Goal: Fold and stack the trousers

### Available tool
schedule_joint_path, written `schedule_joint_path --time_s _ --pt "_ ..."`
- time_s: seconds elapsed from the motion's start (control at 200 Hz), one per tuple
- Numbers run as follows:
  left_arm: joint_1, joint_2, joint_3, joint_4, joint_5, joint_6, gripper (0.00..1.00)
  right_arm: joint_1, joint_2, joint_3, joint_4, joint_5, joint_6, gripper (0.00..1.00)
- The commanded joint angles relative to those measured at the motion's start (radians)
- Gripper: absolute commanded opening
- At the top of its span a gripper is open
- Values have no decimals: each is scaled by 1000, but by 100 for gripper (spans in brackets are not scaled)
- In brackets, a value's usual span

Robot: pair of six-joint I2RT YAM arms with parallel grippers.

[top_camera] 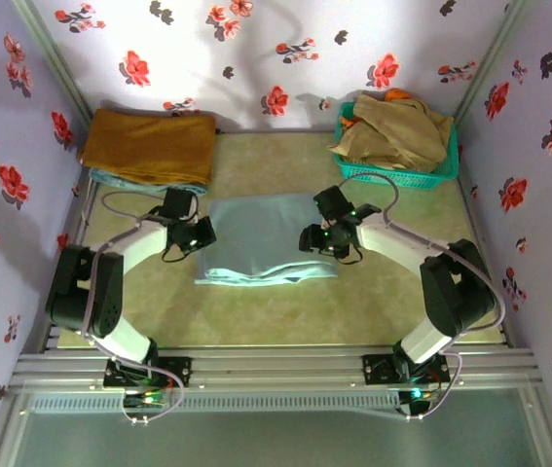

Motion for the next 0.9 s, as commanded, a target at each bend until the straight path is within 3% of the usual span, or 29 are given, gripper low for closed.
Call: schedule_joint_path --time_s 0.0,0.18,0.38,0.76,0.805,0.895 --pt "-10 -134 27 -44 30 -9 0 -11 -55 -26 -11 32 3 63" --pt "-36 -276 63 -131 21 -7 0 -9 -77 -54 9 26 16 63" --pt "-32 -374 -78 -148 -49 -26 0 -3 -62 -88 35 11 25 63" --pt "98 -282 -302 -46 -200 -97 0 7 48 -147 86 17 21 63" --pt "98 -267 -309 -45 -207 -106 9 7 65 -156 93 17 22 62" --pt "98 -263 -345 -30 -215 -137 12 7 83 -172 98 19 24 62"
